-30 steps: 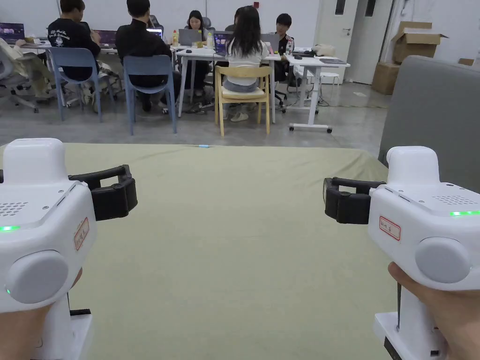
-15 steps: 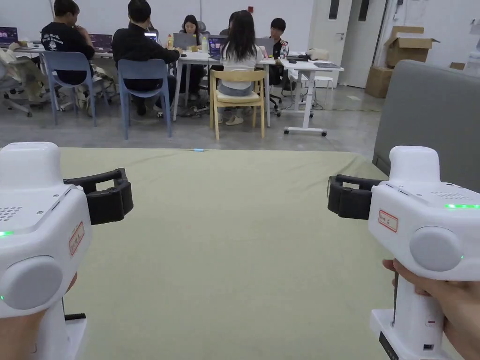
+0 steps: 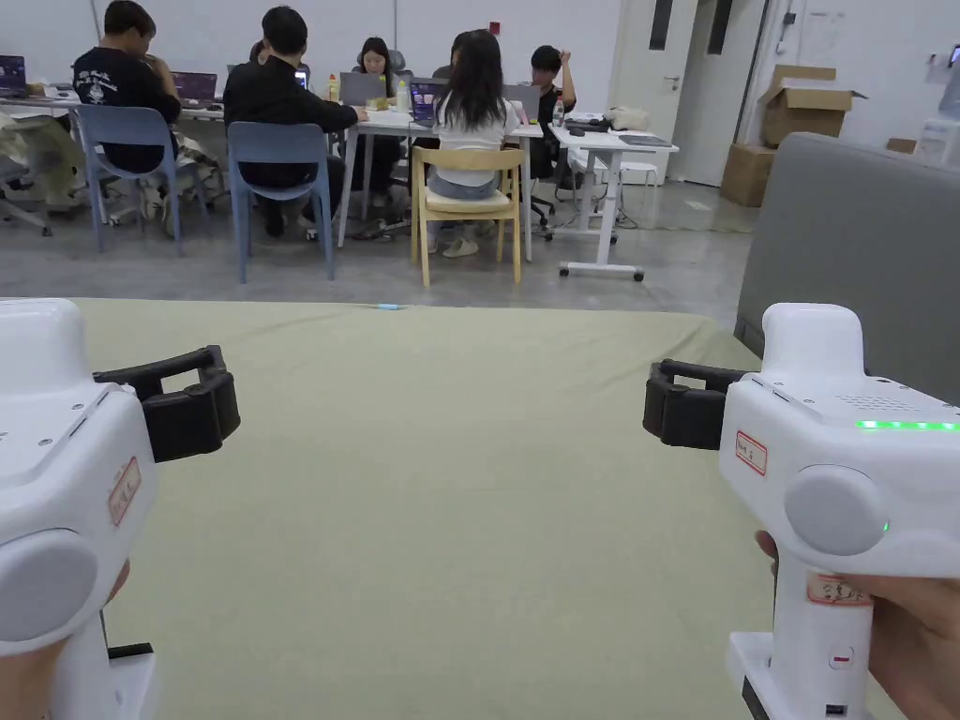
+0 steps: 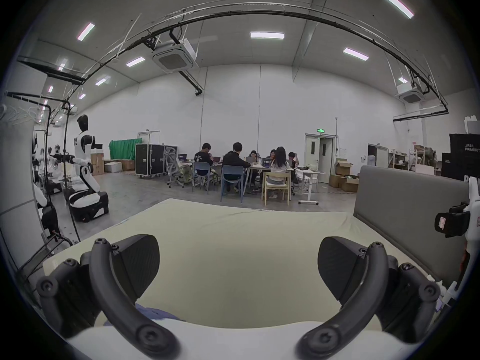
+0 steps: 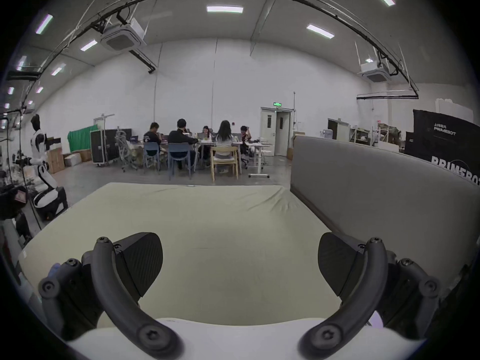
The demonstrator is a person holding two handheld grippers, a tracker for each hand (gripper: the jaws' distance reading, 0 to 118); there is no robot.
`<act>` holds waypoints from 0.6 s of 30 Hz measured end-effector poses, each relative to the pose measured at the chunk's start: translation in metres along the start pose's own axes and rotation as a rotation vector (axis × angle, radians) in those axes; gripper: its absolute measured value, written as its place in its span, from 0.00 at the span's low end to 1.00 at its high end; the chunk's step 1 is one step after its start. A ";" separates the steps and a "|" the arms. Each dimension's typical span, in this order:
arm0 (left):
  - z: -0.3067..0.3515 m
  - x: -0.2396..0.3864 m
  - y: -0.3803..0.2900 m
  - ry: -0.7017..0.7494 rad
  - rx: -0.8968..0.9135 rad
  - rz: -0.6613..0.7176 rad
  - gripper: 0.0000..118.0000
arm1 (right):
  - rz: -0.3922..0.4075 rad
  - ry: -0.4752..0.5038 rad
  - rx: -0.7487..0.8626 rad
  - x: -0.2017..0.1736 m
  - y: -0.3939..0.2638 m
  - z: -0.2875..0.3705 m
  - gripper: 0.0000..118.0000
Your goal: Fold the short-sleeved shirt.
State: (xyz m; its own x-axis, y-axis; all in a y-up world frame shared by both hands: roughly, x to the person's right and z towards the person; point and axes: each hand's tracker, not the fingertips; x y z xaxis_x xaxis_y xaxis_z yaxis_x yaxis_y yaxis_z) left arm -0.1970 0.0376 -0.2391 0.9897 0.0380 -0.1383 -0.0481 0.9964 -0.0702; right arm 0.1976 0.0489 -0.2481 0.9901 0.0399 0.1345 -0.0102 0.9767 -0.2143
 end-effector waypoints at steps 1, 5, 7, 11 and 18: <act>0.000 0.000 0.000 -0.004 -0.001 0.001 1.00 | 0.000 0.009 -0.006 0.001 0.001 0.001 1.00; -0.001 0.002 0.001 -0.002 0.001 -0.007 1.00 | 0.004 0.037 -0.107 0.002 0.009 0.003 1.00; -0.001 0.003 0.002 -0.007 0.001 -0.007 1.00 | 0.005 0.011 -0.127 0.000 0.011 0.003 1.00; 0.000 0.005 0.004 -0.015 0.005 -0.013 1.00 | 0.022 -0.040 -0.027 -0.002 0.003 0.005 1.00; 0.000 0.003 0.004 0.005 0.008 -0.025 1.00 | 0.039 -0.060 0.035 -0.003 0.002 0.009 1.00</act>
State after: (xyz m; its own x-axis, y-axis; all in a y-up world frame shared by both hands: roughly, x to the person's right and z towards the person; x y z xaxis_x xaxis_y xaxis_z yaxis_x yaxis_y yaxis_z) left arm -0.1944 0.0413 -0.2400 0.9899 0.0132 -0.1413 -0.0227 0.9976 -0.0659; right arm 0.1936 0.0529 -0.2404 0.9788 0.0899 0.1843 -0.0549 0.9809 -0.1866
